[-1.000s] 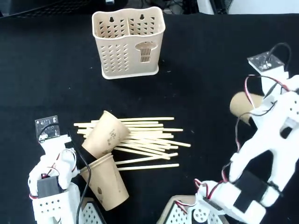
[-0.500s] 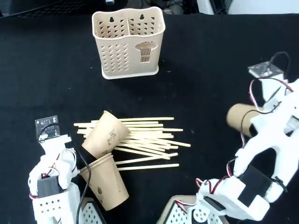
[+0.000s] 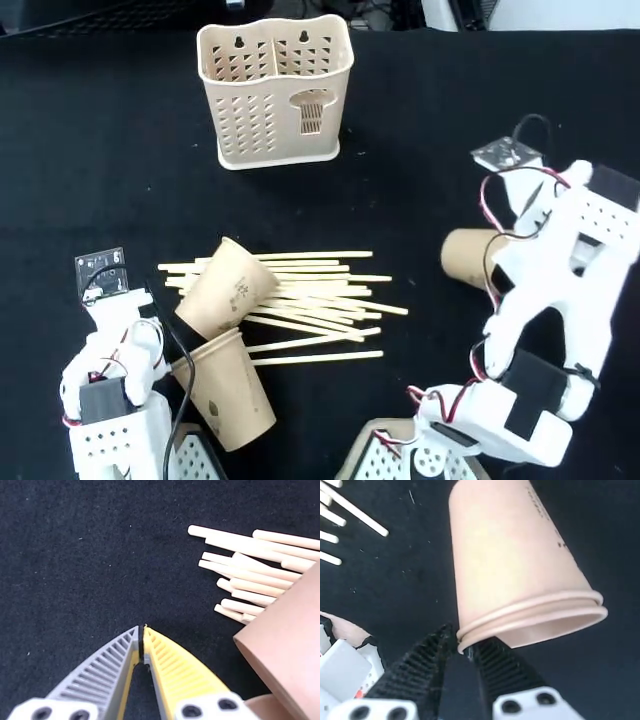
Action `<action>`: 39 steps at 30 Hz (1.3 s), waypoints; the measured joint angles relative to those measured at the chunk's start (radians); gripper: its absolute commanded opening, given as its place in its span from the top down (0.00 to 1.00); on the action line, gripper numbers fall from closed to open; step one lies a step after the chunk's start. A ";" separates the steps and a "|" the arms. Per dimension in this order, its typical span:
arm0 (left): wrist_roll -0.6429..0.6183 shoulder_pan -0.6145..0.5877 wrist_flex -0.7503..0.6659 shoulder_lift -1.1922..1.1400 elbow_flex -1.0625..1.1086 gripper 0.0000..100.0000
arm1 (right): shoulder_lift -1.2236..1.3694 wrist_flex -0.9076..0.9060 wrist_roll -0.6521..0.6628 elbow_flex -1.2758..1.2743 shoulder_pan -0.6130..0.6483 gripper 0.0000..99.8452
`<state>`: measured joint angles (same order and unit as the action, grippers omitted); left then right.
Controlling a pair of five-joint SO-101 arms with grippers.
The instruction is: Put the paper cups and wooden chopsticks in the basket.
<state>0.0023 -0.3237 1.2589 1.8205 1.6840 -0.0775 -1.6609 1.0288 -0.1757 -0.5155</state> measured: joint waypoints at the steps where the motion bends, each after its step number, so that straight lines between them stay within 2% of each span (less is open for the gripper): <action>1: 0.000 0.000 0.000 0.000 0.000 0.97 | 0.000 0.000 0.000 0.000 0.015 0.98; 8: 0.000 0.000 0.000 0.000 0.000 0.97 | 0.000 0.000 -0.005 0.000 0.133 0.98; 12: 0.000 0.000 0.000 0.000 0.000 0.97 | 0.000 0.000 -0.060 0.000 0.203 0.97; 17: 0.000 0.000 0.000 0.000 0.000 0.97 | 0.000 0.000 -0.130 0.000 0.285 0.81; 18: 0.000 0.000 0.000 0.000 0.000 0.97 | 0.000 0.000 -0.141 0.000 0.299 0.80; 29: 0.000 0.000 0.000 0.000 0.000 0.97 | 0.000 0.000 -0.158 0.000 0.347 0.99; 35: 0.000 0.000 0.000 0.000 0.000 0.97 | 0.000 0.025 -0.158 0.008 0.342 0.99; 39: 0.000 0.000 0.000 0.000 0.000 0.97 | 0.000 0.025 -0.158 0.048 0.285 0.99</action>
<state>0.0023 -0.3237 1.2589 1.8205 1.6840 -0.0775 -1.6364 0.8707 -0.1281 -0.2302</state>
